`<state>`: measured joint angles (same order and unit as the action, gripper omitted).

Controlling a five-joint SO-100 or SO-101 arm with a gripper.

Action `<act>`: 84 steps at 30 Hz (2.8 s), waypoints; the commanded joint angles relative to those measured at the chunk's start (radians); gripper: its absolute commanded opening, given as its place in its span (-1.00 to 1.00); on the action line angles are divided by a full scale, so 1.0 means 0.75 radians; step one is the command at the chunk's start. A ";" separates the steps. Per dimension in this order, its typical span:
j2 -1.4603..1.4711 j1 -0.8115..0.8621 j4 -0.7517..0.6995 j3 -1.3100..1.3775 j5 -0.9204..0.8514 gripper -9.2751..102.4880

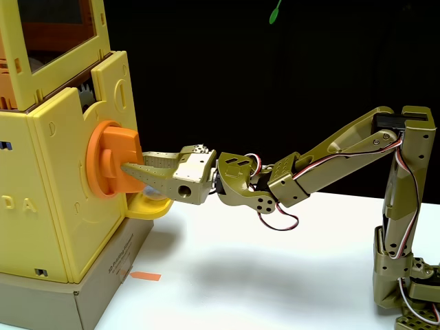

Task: Turn the button of vending machine.

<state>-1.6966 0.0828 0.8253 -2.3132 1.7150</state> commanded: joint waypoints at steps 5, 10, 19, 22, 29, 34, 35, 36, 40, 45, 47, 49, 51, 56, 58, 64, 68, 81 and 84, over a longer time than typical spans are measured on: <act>-0.129 -0.045 0.016 -0.043 -0.002 -0.49; -0.155 -0.055 0.074 -0.094 0.018 -0.33; -0.479 -0.016 -0.012 -0.325 -0.121 -0.42; -0.702 -0.020 -0.155 -0.450 -0.297 -0.43; -1.282 0.000 -0.859 -0.554 -1.180 -0.43; -1.632 0.041 -1.207 -0.683 -1.722 -0.44; -1.696 0.045 -1.244 -0.742 -1.794 -0.43; -1.757 0.045 -1.266 -0.808 -1.855 -0.43; -2.015 0.043 -1.448 -1.053 -2.004 -0.43; -2.321 0.057 -1.861 -1.098 -2.184 -0.40; -2.465 0.108 -1.980 -1.174 -2.168 -0.40; -2.463 0.104 -2.025 -1.188 -2.180 -0.47; -2.463 0.090 -2.062 -1.197 -2.188 -0.51; -2.463 0.051 -2.199 -1.192 -2.174 -0.60; -2.463 0.041 -2.264 -1.192 -2.170 -0.61; -2.465 0.022 -2.393 -1.199 -2.170 -0.72; -2.465 0.008 -2.497 -1.192 -2.166 -0.82; -2.469 -0.031 -2.514 -1.274 -2.215 -0.83; -2.471 -0.037 -2.518 -1.274 -2.227 -0.83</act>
<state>-3.4024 0.0644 -1.0738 -3.2260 0.0522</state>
